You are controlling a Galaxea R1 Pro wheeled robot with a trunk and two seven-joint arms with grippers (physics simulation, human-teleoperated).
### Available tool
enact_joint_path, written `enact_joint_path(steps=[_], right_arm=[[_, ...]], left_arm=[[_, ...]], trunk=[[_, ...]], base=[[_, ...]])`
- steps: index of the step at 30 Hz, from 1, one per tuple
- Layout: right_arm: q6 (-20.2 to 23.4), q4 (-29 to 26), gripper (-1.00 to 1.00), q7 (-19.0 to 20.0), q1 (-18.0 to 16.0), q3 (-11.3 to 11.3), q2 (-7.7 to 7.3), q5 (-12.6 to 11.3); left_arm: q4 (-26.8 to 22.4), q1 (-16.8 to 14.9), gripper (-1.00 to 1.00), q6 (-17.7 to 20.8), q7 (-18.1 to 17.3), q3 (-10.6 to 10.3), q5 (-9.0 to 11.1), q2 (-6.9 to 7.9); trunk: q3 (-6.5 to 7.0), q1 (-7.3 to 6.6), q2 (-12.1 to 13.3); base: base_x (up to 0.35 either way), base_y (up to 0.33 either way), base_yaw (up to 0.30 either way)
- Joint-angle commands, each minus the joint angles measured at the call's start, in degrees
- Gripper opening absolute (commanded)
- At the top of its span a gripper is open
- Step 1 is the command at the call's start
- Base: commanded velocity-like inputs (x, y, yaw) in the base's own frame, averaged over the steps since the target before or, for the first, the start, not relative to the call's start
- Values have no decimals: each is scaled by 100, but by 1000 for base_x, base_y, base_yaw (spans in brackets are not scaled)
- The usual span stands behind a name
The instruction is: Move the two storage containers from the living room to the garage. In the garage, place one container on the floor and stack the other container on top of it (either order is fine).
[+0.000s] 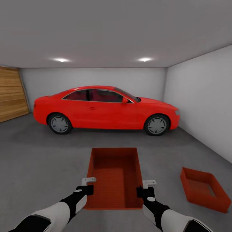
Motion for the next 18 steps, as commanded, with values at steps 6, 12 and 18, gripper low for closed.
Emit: enact_joint_path(steps=[6,12,18], right_arm=[[14,0,-100,67,-2,117,1,-74],[14,0,-100,69,-2,117,-1,-74],[14,0,-100,72,0,117,0,-74]], left_arm=[[-14,-13,-100,-140,465,382,-17,78],[-14,-13,-100,-140,465,383,-17,74],[-20,-13,-100,-140,465,383,-16,74]], trunk=[[-9,5,-7],[-9,5,-7],[-9,5,-7]], base=[[322,20,-189],[321,141,-283],[305,209,-283]])
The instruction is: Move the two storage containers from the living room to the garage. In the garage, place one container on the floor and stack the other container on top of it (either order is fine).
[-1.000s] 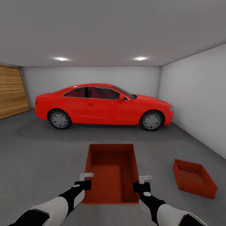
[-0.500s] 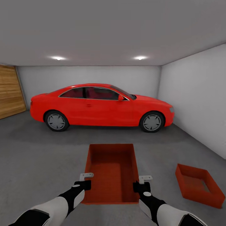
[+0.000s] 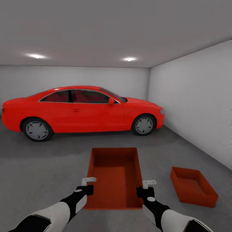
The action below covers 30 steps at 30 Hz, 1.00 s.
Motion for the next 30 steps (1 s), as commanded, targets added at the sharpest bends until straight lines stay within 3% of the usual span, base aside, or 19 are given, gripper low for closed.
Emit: enact_joint_path(steps=[1,30], right_arm=[[14,3,-100,73,1,114,1,-66],[14,3,-100,74,-2,114,3,-74]], left_arm=[[-18,-12,-100,-145,463,385,-15,74],[-17,-12,-100,-145,463,392,-15,83]], trunk=[[-9,4,-7],[-9,4,-7]], base=[[302,218,-283],[301,219,-283]])
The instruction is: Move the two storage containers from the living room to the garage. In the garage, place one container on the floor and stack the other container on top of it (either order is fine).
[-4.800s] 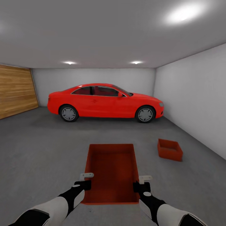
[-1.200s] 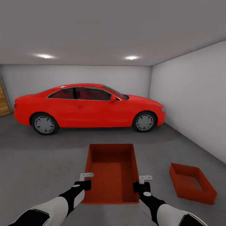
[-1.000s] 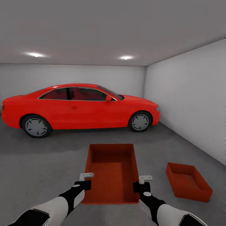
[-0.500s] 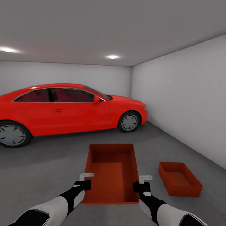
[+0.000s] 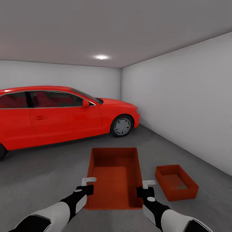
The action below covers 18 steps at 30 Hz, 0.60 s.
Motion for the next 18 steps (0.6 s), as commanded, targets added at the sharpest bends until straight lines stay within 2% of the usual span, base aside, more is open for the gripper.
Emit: enact_joint_path(steps=[1,18], right_arm=[[13,2,-100,79,0,102,1,-64],[13,2,-100,79,1,102,3,-64]], left_arm=[[-15,-12,-100,-145,466,391,-15,81],[-10,-12,-100,-145,466,389,-15,75]], trunk=[[-9,4,-7],[-9,4,-7]], base=[[299,220,-283],[292,235,-283]])
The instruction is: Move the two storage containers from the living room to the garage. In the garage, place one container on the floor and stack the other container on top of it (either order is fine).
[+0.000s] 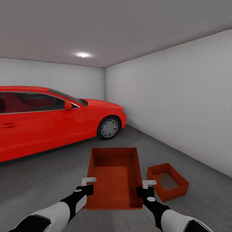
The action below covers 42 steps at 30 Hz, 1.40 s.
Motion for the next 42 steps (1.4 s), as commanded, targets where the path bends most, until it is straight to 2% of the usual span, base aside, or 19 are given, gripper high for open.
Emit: enact_joint_path(steps=[1,42], right_arm=[[13,3,-100,83,-3,101,3,-67],[13,3,-100,83,-3,101,0,-67]], left_arm=[[-16,-11,-100,-140,470,385,-15,73],[-25,-11,-100,-140,470,383,-15,75]], trunk=[[-9,4,-7],[-9,4,-7]], base=[[288,244,-283],[288,244,-283]])
